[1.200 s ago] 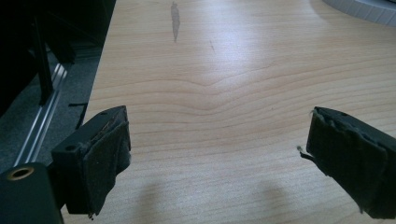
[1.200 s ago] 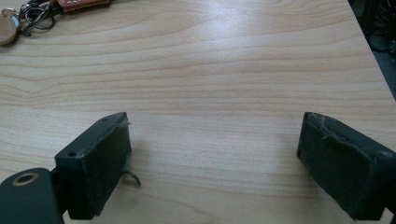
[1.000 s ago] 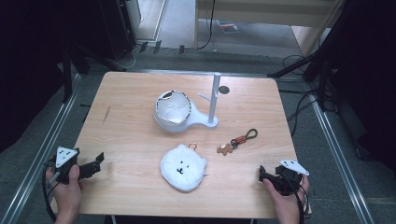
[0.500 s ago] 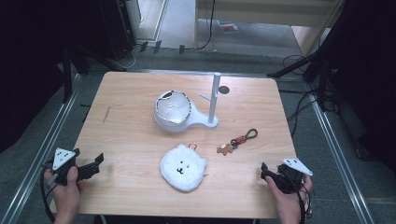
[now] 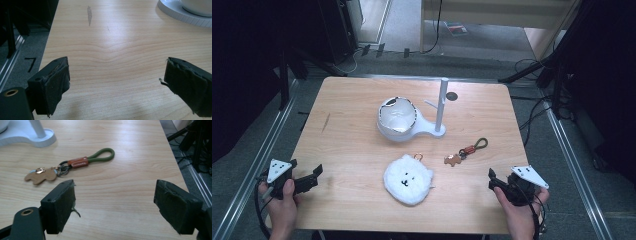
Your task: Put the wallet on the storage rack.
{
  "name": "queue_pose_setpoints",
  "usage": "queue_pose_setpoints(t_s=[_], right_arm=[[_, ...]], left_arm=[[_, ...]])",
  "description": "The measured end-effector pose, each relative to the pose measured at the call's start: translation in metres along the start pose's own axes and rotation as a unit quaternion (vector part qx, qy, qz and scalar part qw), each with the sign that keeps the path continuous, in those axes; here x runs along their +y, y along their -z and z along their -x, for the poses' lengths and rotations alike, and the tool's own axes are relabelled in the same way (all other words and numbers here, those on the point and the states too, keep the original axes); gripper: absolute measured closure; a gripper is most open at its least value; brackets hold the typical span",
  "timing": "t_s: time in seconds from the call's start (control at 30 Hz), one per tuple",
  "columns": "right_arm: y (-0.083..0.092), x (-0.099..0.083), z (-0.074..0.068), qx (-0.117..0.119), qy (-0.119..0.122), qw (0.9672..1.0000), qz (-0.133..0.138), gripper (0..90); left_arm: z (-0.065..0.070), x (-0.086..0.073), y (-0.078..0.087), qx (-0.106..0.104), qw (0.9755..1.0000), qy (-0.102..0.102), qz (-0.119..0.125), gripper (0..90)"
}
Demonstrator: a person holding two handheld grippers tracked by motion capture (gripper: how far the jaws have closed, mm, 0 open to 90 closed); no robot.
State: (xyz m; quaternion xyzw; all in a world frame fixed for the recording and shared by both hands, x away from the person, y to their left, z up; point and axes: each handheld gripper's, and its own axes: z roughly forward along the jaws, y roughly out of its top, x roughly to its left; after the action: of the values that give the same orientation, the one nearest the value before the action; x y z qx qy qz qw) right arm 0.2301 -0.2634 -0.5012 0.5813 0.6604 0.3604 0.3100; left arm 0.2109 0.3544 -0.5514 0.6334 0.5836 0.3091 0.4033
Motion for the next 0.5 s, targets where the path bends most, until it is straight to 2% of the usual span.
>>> queue_pose_setpoints(t_s=[0.07, 0.13, 0.17, 0.33, 0.37, 0.4, 0.43, 0.5], right_arm=[[0.005, 0.006, -0.007, 0.004, 0.017, 0.9998, -0.011, 21.4], [0.006, 0.007, -0.009, 0.008, 0.022, 0.9997, -0.011, 21.4], [0.009, 0.012, -0.014, 0.014, 0.031, 0.9993, -0.017, 21.5], [0.01, 0.018, -0.024, 0.025, 0.045, 0.9981, -0.034, 21.5], [0.01, 0.021, -0.031, 0.037, 0.05, 0.9972, -0.041, 22.4], [0.01, 0.021, -0.031, 0.037, 0.05, 0.9972, -0.041, 22.4], [0.009, 0.024, -0.038, 0.057, 0.061, 0.9952, -0.051, 26.6], [0.008, 0.025, -0.041, 0.063, 0.063, 0.9946, -0.054, 26.8]], left_arm=[[0.0, 0.0, 0.0, 0.0, 1.0, -0.002, -0.002, 6.9], [0.0, 0.0, 0.0, 0.0, 1.0, -0.002, -0.003, 6.9], [0.0, 0.0, -0.001, 0.001, 1.0, -0.002, -0.003, 6.9], [0.001, 0.0, -0.001, 0.001, 1.0, -0.002, -0.004, 7.0], [0.001, 0.0, -0.001, 0.001, 1.0, -0.002, -0.003, 7.0], [0.001, 0.0, -0.001, 0.001, 1.0, -0.002, -0.003, 7.0], [0.0, 0.0, -0.001, 0.0, 1.0, -0.001, -0.004, 7.0], [0.0, 0.0, -0.001, 0.0, 1.0, -0.002, -0.004, 7.0]])
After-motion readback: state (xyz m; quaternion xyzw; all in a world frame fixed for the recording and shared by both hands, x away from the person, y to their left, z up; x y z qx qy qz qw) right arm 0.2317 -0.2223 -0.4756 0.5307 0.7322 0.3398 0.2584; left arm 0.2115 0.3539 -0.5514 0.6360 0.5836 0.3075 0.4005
